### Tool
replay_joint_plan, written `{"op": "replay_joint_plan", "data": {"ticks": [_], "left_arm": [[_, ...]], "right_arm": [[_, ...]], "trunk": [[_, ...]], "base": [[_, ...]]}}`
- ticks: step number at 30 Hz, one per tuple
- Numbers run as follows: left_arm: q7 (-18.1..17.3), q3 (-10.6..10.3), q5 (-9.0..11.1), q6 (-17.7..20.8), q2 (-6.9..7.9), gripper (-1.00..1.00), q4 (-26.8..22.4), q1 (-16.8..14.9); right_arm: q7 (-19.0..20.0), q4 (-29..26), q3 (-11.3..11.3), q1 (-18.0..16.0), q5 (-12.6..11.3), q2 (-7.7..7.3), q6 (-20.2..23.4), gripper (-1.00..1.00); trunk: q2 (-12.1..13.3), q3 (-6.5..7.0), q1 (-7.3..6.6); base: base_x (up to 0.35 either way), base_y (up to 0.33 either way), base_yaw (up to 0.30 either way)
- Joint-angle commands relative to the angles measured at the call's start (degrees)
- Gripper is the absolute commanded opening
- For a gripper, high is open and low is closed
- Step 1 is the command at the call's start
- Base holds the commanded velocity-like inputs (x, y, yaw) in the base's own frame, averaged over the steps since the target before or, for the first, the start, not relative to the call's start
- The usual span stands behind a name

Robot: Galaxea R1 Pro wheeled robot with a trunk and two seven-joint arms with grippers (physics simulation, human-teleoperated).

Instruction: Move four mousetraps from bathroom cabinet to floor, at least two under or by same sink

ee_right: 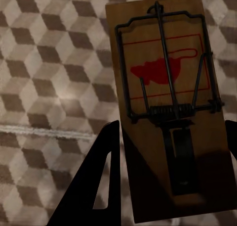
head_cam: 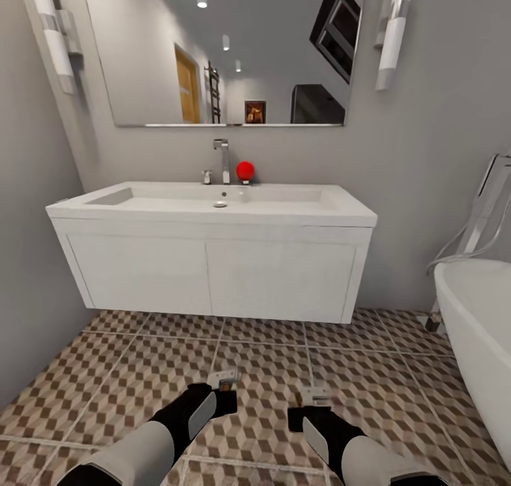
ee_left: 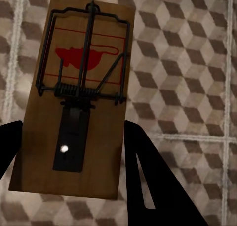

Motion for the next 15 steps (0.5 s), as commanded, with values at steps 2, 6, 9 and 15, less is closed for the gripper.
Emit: {"op": "replay_joint_plan", "data": {"ticks": [2,6,9,15], "left_arm": [[0.6,-0.3,0.3,0.2,0.0,-1.0,-0.1,0.0],[0.6,-0.3,0.3,0.2,0.0,-1.0,-0.1,0.0],[0.5,-0.3,0.3,0.2,0.0,-1.0,-0.1,0.0],[0.5,-0.3,0.3,0.1,0.0,-1.0,-0.3,0.0]], "right_arm": [[-0.1,-0.1,0.4,0.0,-0.6,0.0,0.3,-1.0],[0.1,-0.1,0.4,0.0,-0.6,0.0,0.3,-1.0],[0.3,-0.1,0.4,0.0,-0.6,0.0,0.3,-1.0],[0.5,-0.1,0.4,0.0,-0.6,0.0,0.3,-1.0]], "trunk": [[-0.1,-0.51,0.04],[-0.1,-1.39,0.14],[-0.2,-2.06,0.22],[-0.2,-3.39,0.37]], "base": [[0.0,0.0,0.0],[0.0,0.0,0.0],[0.0,0.0,0.0],[0.0,0.0,0.0]]}}
